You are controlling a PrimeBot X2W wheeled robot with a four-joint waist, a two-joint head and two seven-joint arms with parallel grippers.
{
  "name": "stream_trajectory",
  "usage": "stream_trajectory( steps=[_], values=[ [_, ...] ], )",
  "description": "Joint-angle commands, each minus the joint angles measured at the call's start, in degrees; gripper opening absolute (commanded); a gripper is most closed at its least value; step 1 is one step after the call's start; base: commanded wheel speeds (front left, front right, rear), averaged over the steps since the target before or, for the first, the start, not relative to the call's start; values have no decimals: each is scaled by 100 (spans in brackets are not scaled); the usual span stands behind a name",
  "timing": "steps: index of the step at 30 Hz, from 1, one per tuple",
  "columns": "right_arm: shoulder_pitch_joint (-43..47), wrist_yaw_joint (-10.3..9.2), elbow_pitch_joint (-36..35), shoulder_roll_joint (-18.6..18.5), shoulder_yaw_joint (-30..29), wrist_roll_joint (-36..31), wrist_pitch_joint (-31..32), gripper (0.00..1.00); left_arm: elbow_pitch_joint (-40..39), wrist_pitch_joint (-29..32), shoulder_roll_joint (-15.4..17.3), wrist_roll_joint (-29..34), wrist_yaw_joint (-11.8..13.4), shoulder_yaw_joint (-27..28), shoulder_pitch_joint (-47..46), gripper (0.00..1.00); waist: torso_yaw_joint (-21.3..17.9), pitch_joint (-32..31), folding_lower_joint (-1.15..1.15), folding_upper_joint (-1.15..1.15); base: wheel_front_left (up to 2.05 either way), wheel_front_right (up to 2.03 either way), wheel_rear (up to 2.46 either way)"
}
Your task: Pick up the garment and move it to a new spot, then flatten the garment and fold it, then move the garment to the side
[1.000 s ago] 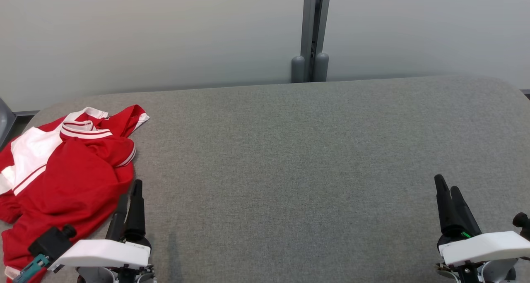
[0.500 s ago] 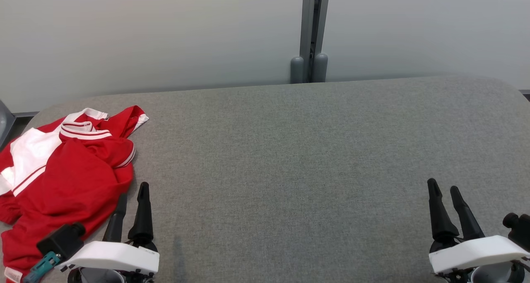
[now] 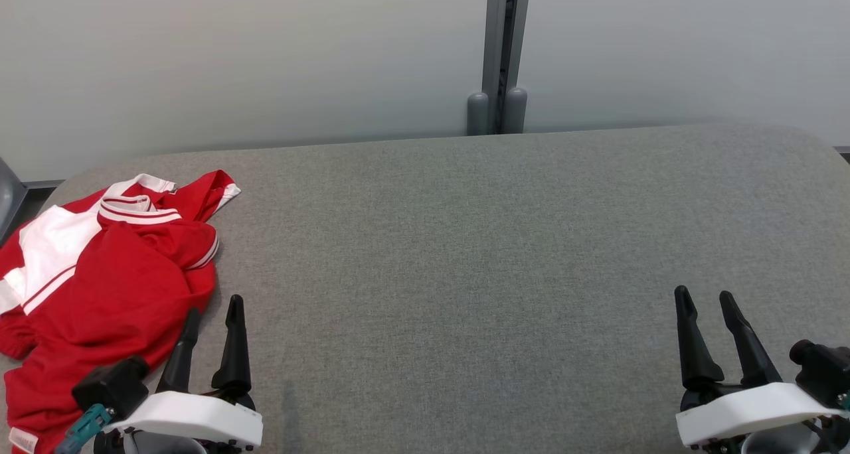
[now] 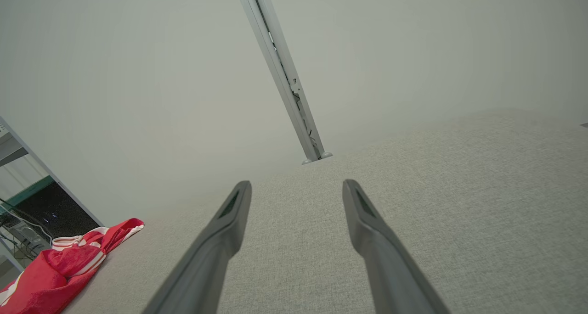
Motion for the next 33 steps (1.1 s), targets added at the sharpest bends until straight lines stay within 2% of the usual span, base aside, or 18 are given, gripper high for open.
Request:
stream_trajectory(
  steps=[1, 23, 33],
  values=[
    [4, 11, -95, -35, 17, -204, -76, 100, -69, -57, 46, 192, 20, 12, -23, 100, 5, 0, 0, 0, 0, 0, 0],
    [136, 12, -211, -29, -93, -1486, -381, 100, 82, -362, 61, 1429, -29, 40, 54, 100, -33, -29, 0, 0, 0, 0, 0],
    [185, 13, -230, -24, -134, -1946, -493, 100, 104, -465, 51, 1683, 73, 106, 148, 100, -27, -49, 0, 0, 0, 0, 0]
  ],
)
